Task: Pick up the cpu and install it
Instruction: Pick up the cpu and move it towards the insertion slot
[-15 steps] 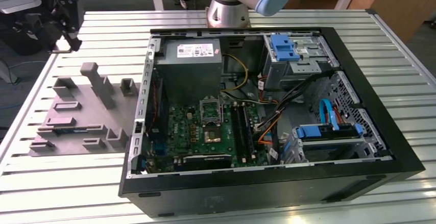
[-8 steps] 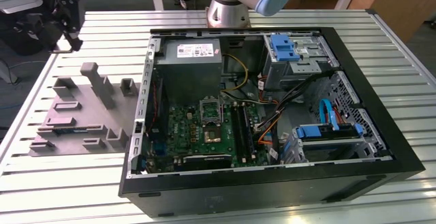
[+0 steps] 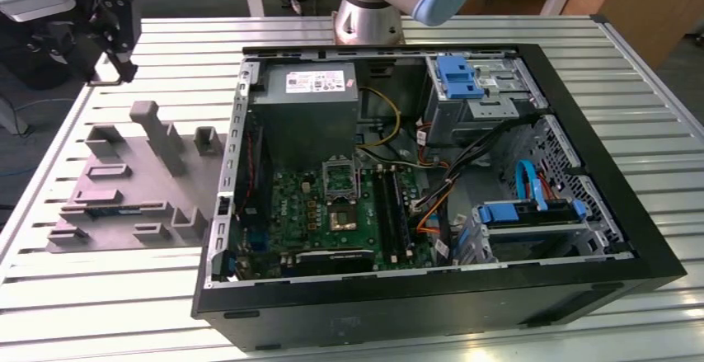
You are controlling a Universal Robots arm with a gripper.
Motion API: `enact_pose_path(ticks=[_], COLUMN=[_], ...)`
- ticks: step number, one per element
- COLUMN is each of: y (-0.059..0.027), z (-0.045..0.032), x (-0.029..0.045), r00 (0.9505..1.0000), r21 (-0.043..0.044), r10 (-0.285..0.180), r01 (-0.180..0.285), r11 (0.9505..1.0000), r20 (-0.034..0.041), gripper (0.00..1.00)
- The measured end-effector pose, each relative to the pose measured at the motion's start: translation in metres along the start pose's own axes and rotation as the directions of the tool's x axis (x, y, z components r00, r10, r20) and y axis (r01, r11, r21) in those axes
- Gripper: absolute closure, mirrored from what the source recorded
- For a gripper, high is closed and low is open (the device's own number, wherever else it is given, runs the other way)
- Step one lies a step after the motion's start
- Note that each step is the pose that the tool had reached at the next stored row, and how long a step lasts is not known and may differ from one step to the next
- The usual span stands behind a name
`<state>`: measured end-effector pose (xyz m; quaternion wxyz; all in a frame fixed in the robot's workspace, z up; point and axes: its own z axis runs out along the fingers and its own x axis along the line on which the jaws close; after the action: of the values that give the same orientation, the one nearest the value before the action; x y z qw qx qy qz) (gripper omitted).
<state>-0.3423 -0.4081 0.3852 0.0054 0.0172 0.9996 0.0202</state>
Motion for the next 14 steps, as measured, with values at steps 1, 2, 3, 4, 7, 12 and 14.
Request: enact_pose_path(ticks=[1, 2, 3, 4, 7, 12, 14], y=[0.0, 0.0001, 0.0001, 0.0002, 0.0003, 0.0004, 0.0004], z=[0.0, 0.0, 0.0, 0.0001, 0.0001, 0.0001, 0.0002], x=[-0.0012, -0.0023, -0.0035, -0.0045, -0.0074, -0.0112, -0.0126], r00=[1.0, 1.0, 1.0, 1.0, 1.0, 1.0, 1.0], r21=[0.0, 0.0, 0.0, 0.0, 0.0, 0.0, -0.0001], r10=[0.0, 0.0, 0.0, 0.0, 0.0, 0.0, 0.0], r01=[0.0, 0.0, 0.0, 0.0, 0.0, 0.0, 0.0], r11=[1.0, 1.0, 1.0, 1.0, 1.0, 1.0, 1.0], r20=[0.0, 0.0, 0.0, 0.0, -0.0001, -0.0001, 0.0], gripper=[0.53, 0.53, 0.53, 0.53, 0.53, 0.53, 0.53])
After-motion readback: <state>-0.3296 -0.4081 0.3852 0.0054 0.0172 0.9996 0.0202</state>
